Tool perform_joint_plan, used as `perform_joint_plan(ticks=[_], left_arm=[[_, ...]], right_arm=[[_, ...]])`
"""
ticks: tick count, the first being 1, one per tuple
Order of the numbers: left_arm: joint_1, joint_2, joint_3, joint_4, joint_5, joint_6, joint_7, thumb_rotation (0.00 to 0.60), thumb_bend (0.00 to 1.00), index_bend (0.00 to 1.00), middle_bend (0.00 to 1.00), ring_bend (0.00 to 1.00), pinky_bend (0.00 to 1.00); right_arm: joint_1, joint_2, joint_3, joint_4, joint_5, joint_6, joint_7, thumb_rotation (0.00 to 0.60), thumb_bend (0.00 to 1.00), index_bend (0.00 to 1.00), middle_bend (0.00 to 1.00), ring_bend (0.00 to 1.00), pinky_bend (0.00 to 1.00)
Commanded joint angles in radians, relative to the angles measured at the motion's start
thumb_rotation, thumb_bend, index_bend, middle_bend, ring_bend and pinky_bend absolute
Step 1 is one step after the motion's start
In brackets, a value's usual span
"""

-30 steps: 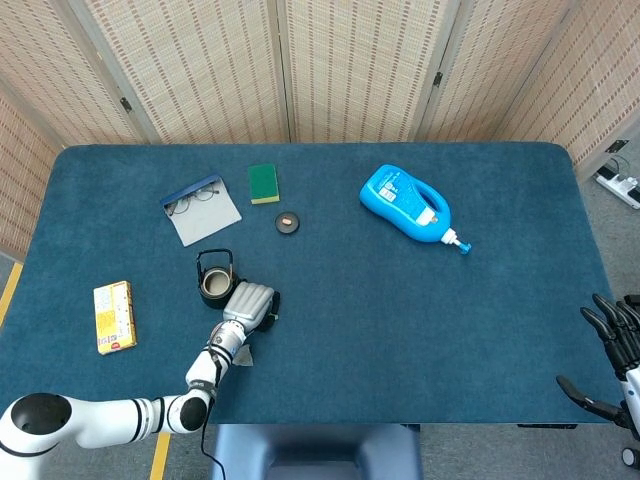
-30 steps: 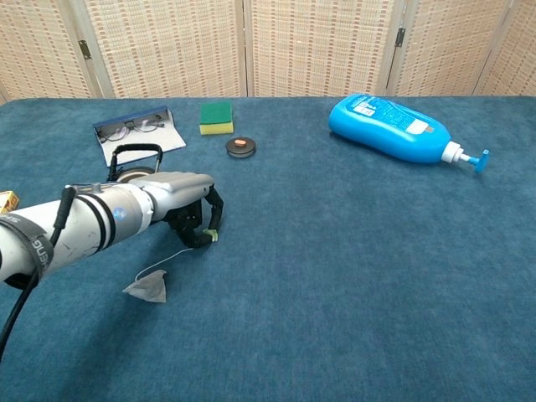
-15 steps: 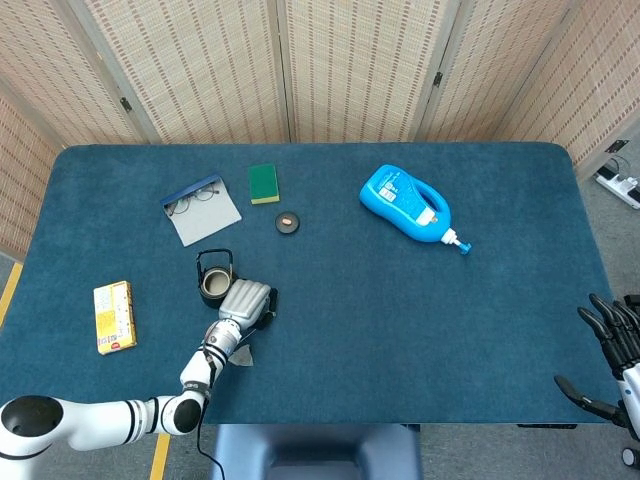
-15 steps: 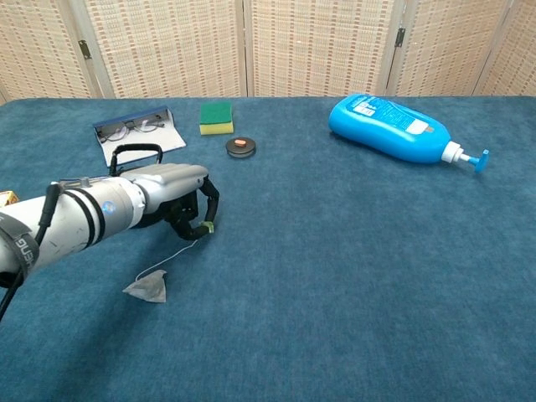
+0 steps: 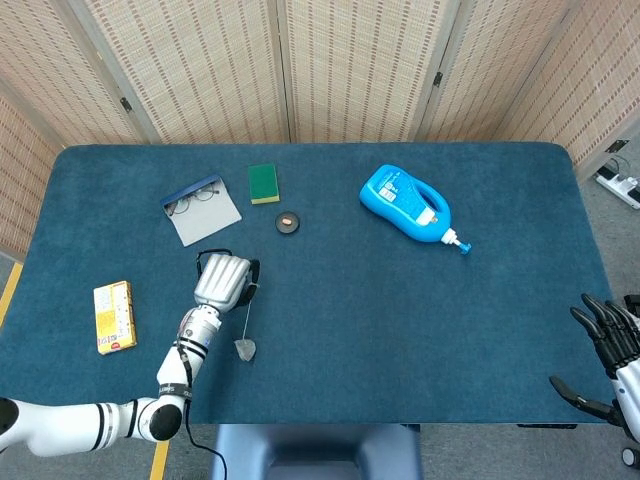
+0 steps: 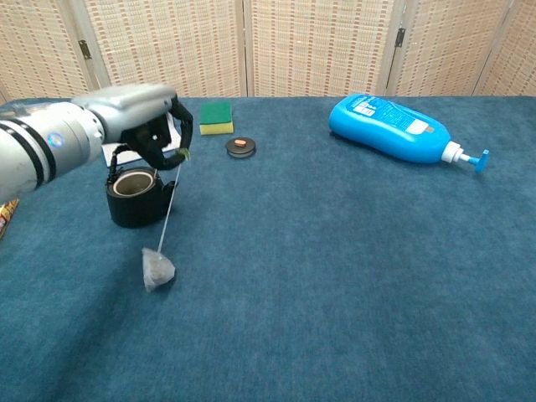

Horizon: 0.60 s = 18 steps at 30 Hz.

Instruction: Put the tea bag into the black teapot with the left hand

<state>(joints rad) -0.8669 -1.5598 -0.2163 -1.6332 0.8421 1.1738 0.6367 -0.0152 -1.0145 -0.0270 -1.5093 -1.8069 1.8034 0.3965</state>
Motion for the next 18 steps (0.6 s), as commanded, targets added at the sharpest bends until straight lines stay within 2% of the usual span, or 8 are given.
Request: perform_joint_plan(ticks=[1, 11, 18], left_arm=[[0.015, 0.077, -0.044, -0.094, 0.022, 0.062, 0.041, 0.6, 0.6, 0.69, 1.0, 1.0, 1.0], [0.023, 0.216, -0.107, -0.22, 0.02, 0.118, 0.084, 0.6, 0.6, 0.69, 1.0, 1.0, 1.0], [0.04, 0.256, -0.105, -0.2, 0.047, 0.102, 0.026, 0.6, 0.6, 0.69, 1.0, 1.0, 1.0]], right_arm=[[0.004, 0.0, -0.001, -0.001, 0.001, -0.008, -0.002, 0.6, 0.25, 0.0, 0.0, 0.0, 0.0], [0.015, -0.004, 0.0, -0.02, 0.007, -0.034, -0.026, 0.6, 0.25, 0.0, 0.0, 0.0, 0.0], [0.027, -0.005, 0.002, -0.033, 0.019, -0.063, -0.039, 0.6, 0.25, 0.0, 0.0, 0.0, 0.0]])
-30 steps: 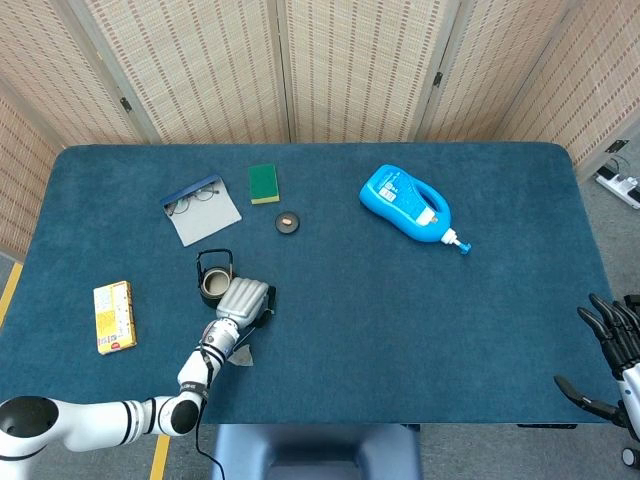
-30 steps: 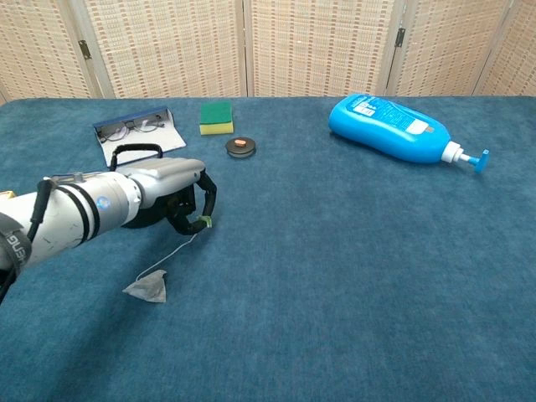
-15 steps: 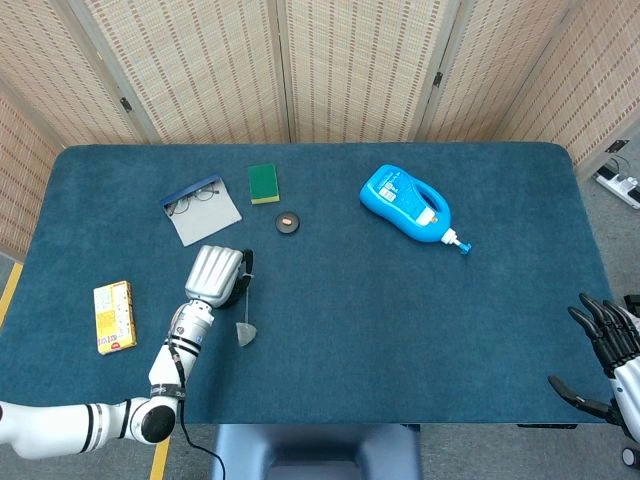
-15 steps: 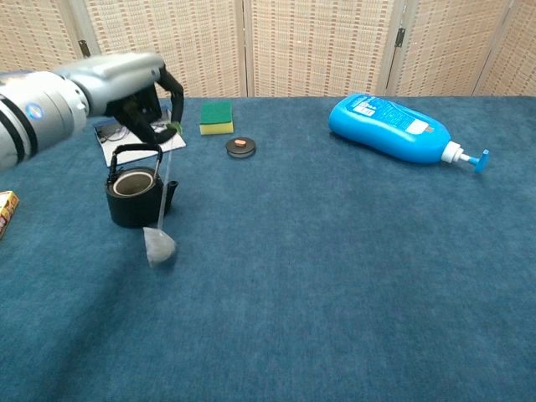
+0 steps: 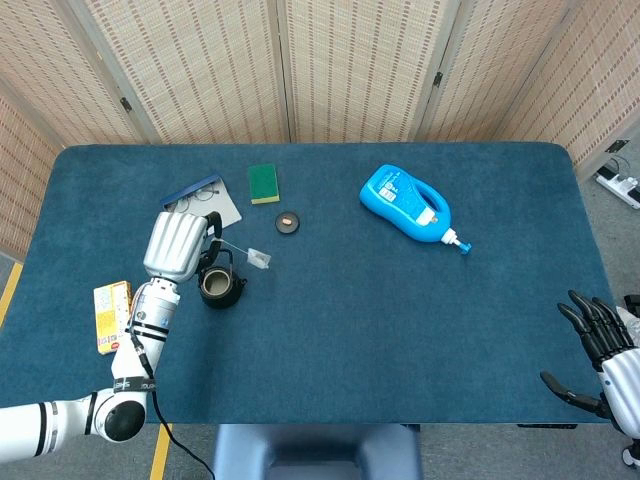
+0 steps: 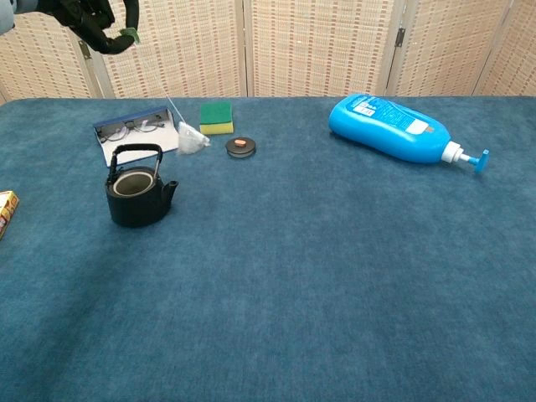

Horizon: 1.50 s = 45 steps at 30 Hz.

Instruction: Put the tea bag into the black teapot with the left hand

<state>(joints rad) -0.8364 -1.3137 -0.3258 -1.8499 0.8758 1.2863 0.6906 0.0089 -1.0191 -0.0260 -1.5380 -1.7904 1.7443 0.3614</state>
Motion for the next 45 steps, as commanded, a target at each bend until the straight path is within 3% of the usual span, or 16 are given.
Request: perform_joint_plan(ticks=[1, 28, 39, 45], left_arm=[[0.011, 0.013, 0.005, 0.022, 0.012, -0.016, -0.037, 0.6, 0.6, 0.69, 1.0, 1.0, 1.0], [0.069, -0.017, 0.092, 0.14, 0.081, -0.086, -0.18, 0.6, 0.6, 0.68, 1.0, 1.0, 1.0], [0.238, 0.016, 0.218, 0.171, 0.184, -0.063, -0.392, 0.6, 0.6, 0.68, 1.0, 1.0, 1.0], [0.267, -0.049, 0.243, 0.223, 0.246, -0.117, -0.538, 0.6, 0.62, 0.69, 1.0, 1.0, 1.0]], right_arm=[[0.003, -0.001, 0.002, -0.006, 0.005, -0.005, -0.007, 0.6, 0.25, 0.0, 0.0, 0.0, 0.0], [0.018, -0.002, 0.01, -0.02, 0.04, -0.048, -0.024, 0.6, 0.25, 0.0, 0.0, 0.0, 0.0], [0.022, -0.006, 0.007, -0.021, 0.035, -0.056, -0.032, 0.6, 0.25, 0.0, 0.0, 0.0, 0.0], [0.028, -0.011, 0.0, -0.034, 0.017, -0.067, -0.061, 0.6, 0.25, 0.0, 0.0, 0.0, 0.0]])
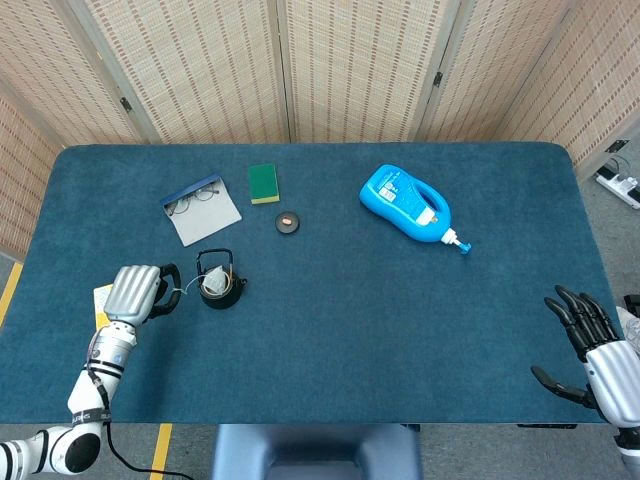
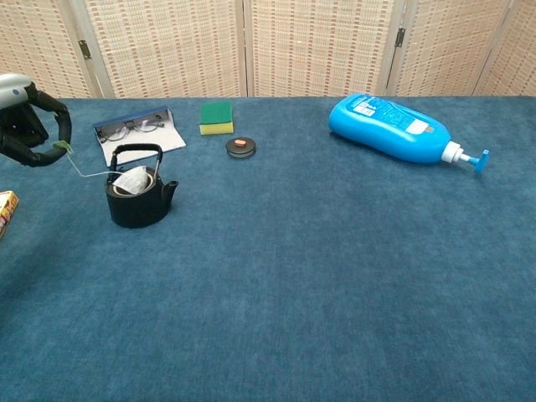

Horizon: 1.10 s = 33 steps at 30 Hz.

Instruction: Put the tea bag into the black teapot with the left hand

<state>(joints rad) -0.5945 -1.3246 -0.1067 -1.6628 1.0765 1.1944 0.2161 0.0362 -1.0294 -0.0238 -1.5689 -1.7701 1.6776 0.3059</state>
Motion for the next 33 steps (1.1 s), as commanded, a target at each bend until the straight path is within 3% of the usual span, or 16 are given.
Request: perform_joint_plan(ticks=[1, 11, 16, 18, 21, 26, 30, 33], left_arm=[[0.034, -0.047, 0.03, 0.045, 0.057, -0.022, -0.075, 0.6, 0.62, 0.69, 1.0, 1.0, 1.0], [0.103, -0.081, 0.055, 0.111, 0.095, -0.013, -0.146, 0.6, 0.62, 0.62, 1.0, 1.0, 1.0], [0.104, -0.053, 0.051, 0.095, 0.086, -0.055, -0.148, 0.6, 0.6, 0.33, 1.0, 1.0, 1.0], [0.102, -0.041, 0.049, 0.085, 0.083, -0.067, -0.137, 0.6, 0.52, 0.19, 1.0, 1.0, 1.0], [0.101, -0.024, 0.046, 0.064, 0.073, -0.078, -0.107, 0.6, 0.41, 0.09, 1.0, 1.0, 1.0], [0.1, 0.023, 0.045, 0.009, 0.062, -0.091, -0.058, 0.6, 0.33, 0.06, 1.0, 1.0, 1.0], [0.09, 0.074, 0.029, -0.054, 0.075, -0.098, -0.048, 0.6, 0.32, 0.07, 1.0, 1.0, 1.0], [0.052, 0.119, 0.014, -0.108, 0.056, -0.16, -0.02, 0.6, 0.32, 0.07, 1.0, 1.0, 1.0]], right_arm=[[0.0, -0.001, -0.001, -0.004, -0.002, 0.002, -0.005, 0.6, 0.25, 0.0, 0.0, 0.0, 0.0], [0.003, -0.001, -0.002, 0.002, 0.004, -0.005, 0.0, 0.6, 0.25, 0.0, 0.0, 0.0, 0.0], [0.0, -0.001, -0.002, -0.001, 0.005, -0.001, -0.006, 0.6, 0.25, 0.0, 0.0, 0.0, 0.0], [0.0, -0.002, -0.002, -0.002, 0.006, -0.002, -0.009, 0.6, 0.25, 0.0, 0.0, 0.0, 0.0], [0.001, -0.002, -0.001, -0.003, 0.009, -0.004, -0.009, 0.6, 0.25, 0.0, 0.0, 0.0, 0.0], [0.001, -0.001, 0.0, 0.0, 0.012, -0.004, -0.005, 0.6, 0.25, 0.0, 0.0, 0.0, 0.0], [0.002, -0.002, 0.0, -0.001, 0.011, -0.004, -0.007, 0.6, 0.25, 0.0, 0.0, 0.0, 0.0], [0.003, -0.003, -0.001, -0.002, 0.009, -0.007, -0.011, 0.6, 0.25, 0.0, 0.0, 0.0, 0.0]])
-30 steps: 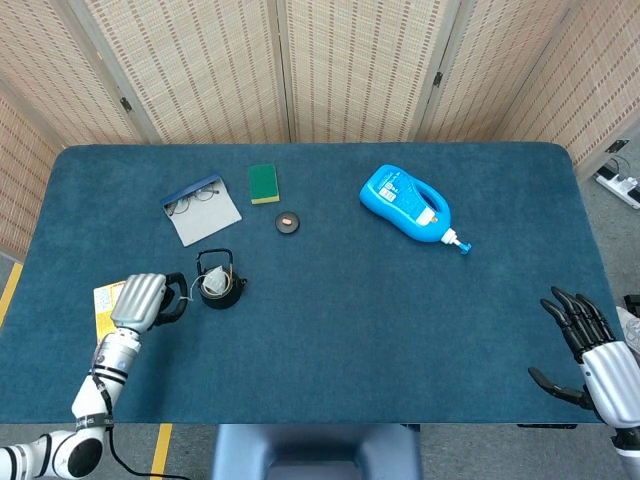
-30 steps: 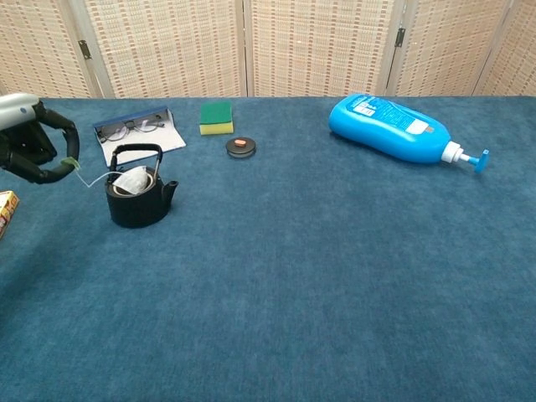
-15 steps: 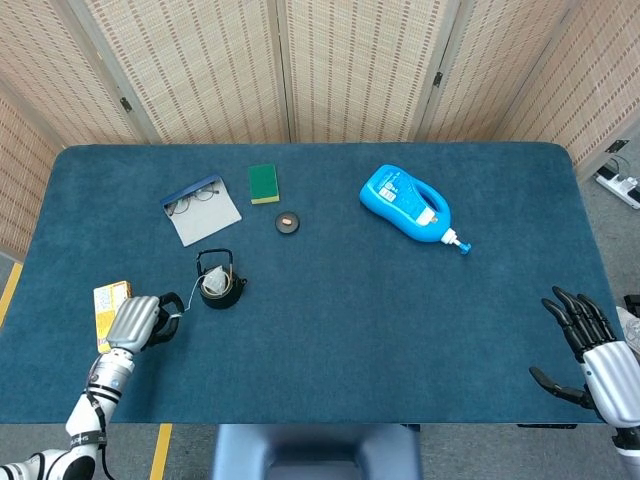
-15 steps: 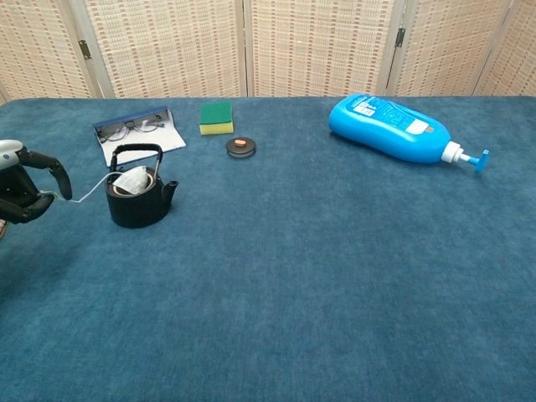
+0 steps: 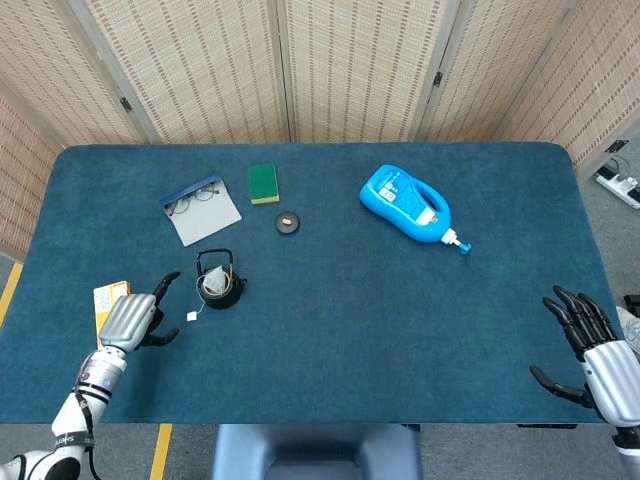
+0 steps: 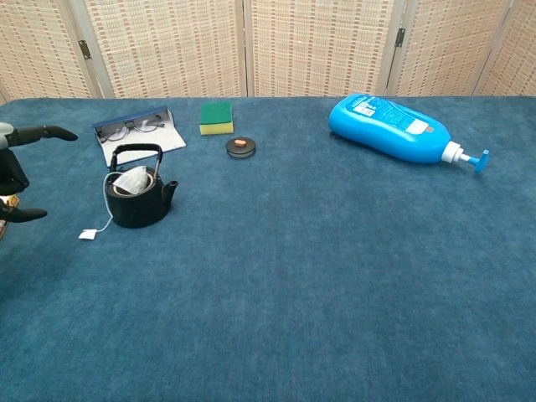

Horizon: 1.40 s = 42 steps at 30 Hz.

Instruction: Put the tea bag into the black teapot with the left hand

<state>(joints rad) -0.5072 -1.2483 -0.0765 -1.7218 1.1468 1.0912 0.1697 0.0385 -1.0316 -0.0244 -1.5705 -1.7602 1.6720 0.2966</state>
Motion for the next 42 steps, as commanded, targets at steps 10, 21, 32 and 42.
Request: perform_joint_plan(ticks=[10, 21, 32, 42], left_arm=[[-0.36, 0.157, -0.004, -0.122, -0.446, -0.425, 0.247, 0.599, 0.36, 0.0, 1.0, 1.0, 1.0], [-0.521, 0.1, 0.058, -0.075, -0.655, -0.422, 0.301, 0.599, 0.36, 0.0, 1.0, 1.0, 1.0], [-0.551, 0.051, 0.1, 0.023, -0.669, -0.457, 0.252, 0.599, 0.36, 0.0, 1.0, 1.0, 1.0], [-0.548, 0.036, 0.124, 0.065, -0.64, -0.474, 0.202, 0.599, 0.36, 0.01, 1.0, 1.0, 1.0]], right_arm=[[0.006, 0.0, 0.001, -0.001, 0.006, -0.01, 0.009, 0.6, 0.25, 0.0, 0.0, 0.0, 0.0], [0.0, 0.004, 0.007, 0.011, 0.02, 0.005, 0.038, 0.6, 0.25, 0.0, 0.0, 0.0, 0.0], [0.002, 0.004, 0.01, 0.011, 0.029, -0.003, 0.037, 0.6, 0.25, 0.0, 0.0, 0.0, 0.0], [0.009, 0.003, 0.012, 0.008, 0.033, -0.018, 0.035, 0.6, 0.25, 0.0, 0.0, 0.0, 0.0]])
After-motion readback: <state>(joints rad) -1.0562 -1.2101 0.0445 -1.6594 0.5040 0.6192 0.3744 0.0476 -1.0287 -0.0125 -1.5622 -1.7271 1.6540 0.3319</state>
